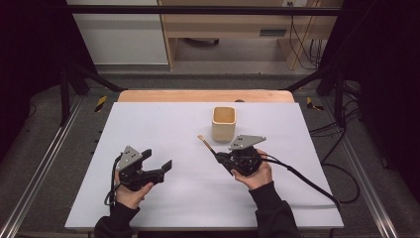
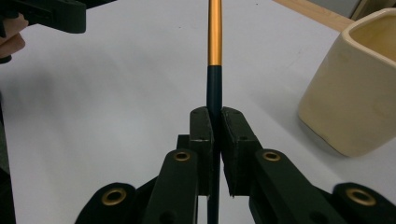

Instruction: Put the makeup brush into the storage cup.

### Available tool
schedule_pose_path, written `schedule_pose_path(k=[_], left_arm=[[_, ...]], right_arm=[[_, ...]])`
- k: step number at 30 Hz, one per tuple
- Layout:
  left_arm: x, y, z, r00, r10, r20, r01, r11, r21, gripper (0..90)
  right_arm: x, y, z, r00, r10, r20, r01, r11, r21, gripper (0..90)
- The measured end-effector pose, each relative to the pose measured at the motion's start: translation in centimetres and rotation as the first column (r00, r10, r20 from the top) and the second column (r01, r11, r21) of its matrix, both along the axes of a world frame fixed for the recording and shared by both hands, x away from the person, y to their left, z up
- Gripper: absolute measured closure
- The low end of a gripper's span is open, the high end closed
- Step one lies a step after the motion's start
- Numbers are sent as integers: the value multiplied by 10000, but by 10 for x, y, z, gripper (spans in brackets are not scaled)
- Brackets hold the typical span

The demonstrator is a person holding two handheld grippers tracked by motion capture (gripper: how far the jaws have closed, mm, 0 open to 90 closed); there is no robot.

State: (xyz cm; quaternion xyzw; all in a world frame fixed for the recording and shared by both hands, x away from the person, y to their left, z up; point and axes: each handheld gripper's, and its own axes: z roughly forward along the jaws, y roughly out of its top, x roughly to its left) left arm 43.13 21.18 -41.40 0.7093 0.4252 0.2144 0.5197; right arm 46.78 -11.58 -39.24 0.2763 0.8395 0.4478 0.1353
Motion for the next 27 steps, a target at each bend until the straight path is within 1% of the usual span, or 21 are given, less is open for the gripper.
schedule_pose_path(k=[3,7,8,9,12,16,19,23,24,27], left_arm=[[0,-3,0,10000,-12,26,13,10000,-94,134],[2,-10,2,9999,-86,79,87,9999,-119,135],[3,-14,4,9999,-105,118,108,9997,-219,135],[3,-14,4,9999,-105,118,108,9997,-219,136],[5,-20,9,9996,-146,252,158,9989,-451,138],[7,-29,15,9989,-186,428,215,9974,-684,139],[10,-35,17,9987,-212,461,251,9958,-875,140],[11,-39,18,9986,-197,485,245,9946,-1008,141],[11,-42,18,9987,-188,474,241,9930,-1152,142],[12,-44,18,9986,-176,493,233,9927,-1181,143]], right_arm=[[-1,0,0,10000,-69,35,69,10000,65,839],[0,0,0,9998,-115,133,114,9998,136,839],[-1,0,0,9998,-128,162,126,9998,138,839],[-1,0,0,9997,-153,198,150,9997,174,839],[-2,0,1,9995,-181,252,175,9996,235,839],[-3,1,1,9995,-202,234,196,9995,263,839],[-3,1,1,9995,-192,268,184,9994,295,839],[-3,1,1,9993,-205,308,194,9992,359,839],[-3,1,1,9993,-216,306,204,9991,365,839],[-4,1,1,9992,-227,318,215,9990,389,839]])
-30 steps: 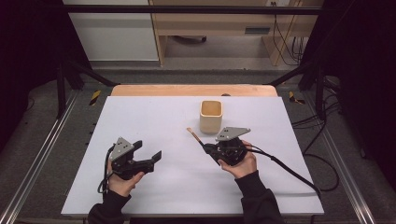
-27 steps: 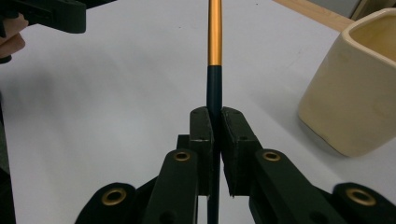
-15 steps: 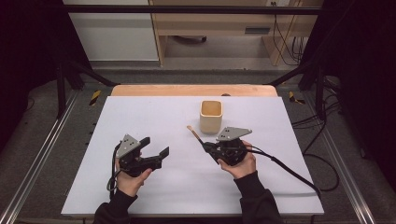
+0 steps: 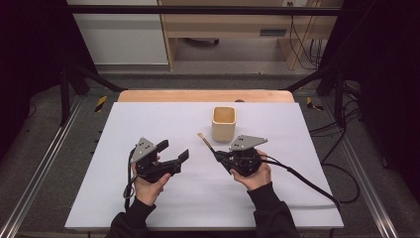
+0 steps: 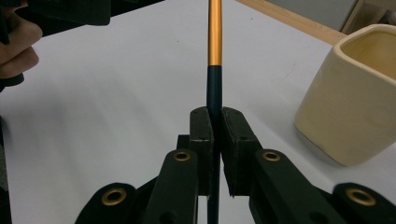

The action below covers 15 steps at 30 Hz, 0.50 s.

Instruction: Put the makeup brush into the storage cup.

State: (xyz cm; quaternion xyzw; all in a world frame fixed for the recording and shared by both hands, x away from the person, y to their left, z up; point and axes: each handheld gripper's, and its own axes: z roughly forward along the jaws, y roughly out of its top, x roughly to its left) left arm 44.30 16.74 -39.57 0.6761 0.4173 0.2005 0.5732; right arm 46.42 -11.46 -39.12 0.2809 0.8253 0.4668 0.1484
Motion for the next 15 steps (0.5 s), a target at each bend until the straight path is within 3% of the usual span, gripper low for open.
schedule_pose_path(k=[15], left_arm=[[3,-13,1,10000,27,55,-24,9989,-467,156]], right_arm=[[-1,2,0,9999,13,112,-15,9999,144,839]])
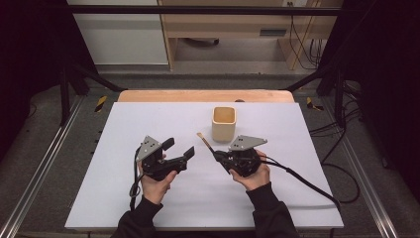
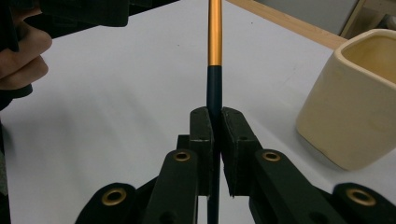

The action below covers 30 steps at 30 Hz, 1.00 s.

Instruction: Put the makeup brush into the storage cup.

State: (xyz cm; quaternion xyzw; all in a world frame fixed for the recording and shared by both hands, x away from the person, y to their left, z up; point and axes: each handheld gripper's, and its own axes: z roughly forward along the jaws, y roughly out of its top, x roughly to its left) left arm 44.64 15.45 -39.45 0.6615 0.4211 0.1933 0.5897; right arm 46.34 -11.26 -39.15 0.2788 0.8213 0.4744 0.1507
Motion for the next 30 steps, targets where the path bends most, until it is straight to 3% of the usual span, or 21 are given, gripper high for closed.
schedule_pose_path(k=[21,30], left_arm=[[6,-30,-6,9996,-245,-140,236,9978,-619,202],[8,-37,-6,9997,-99,-220,80,9964,-842,278]], right_arm=[[0,3,-2,9999,34,97,-35,9999,99,839],[-2,3,-2,9998,110,170,-112,9998,145,839]])
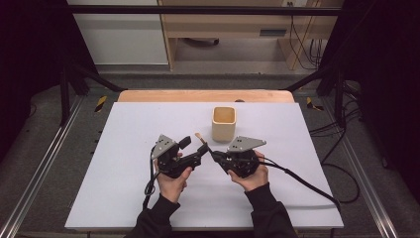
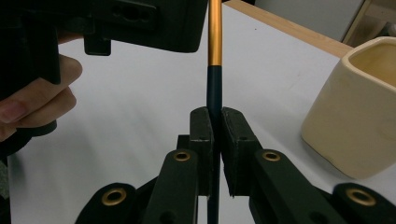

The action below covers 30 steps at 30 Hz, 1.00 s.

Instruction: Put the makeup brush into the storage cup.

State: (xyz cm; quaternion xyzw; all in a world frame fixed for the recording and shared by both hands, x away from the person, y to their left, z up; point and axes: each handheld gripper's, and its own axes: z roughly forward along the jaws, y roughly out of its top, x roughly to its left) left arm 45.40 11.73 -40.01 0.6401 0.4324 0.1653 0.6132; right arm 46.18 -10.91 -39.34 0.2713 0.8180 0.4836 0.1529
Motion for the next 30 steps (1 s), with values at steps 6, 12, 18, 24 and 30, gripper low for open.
schedule_pose_path(k=[6,12,18,24,30], left_arm=[[0,-3,-1,10000,53,-15,-53,10000,-17,323],[-1,-7,-2,10000,17,-80,-18,9999,-150,378],[-1,-11,-3,9997,49,-241,-55,9996,-262,444],[-2,-13,-4,9995,12,-320,-23,9994,-350,530],[-3,-14,-5,9994,-3,-347,-14,9988,-493,621]], right_arm=[[-1,0,0,10000,77,40,-77,10000,19,840],[-1,1,0,10000,75,56,-75,10000,62,839],[-1,1,0,9999,106,97,-107,9999,97,839],[-2,2,0,9998,148,135,-149,9999,75,840],[-2,2,0,9998,129,132,-130,9999,79,839]])
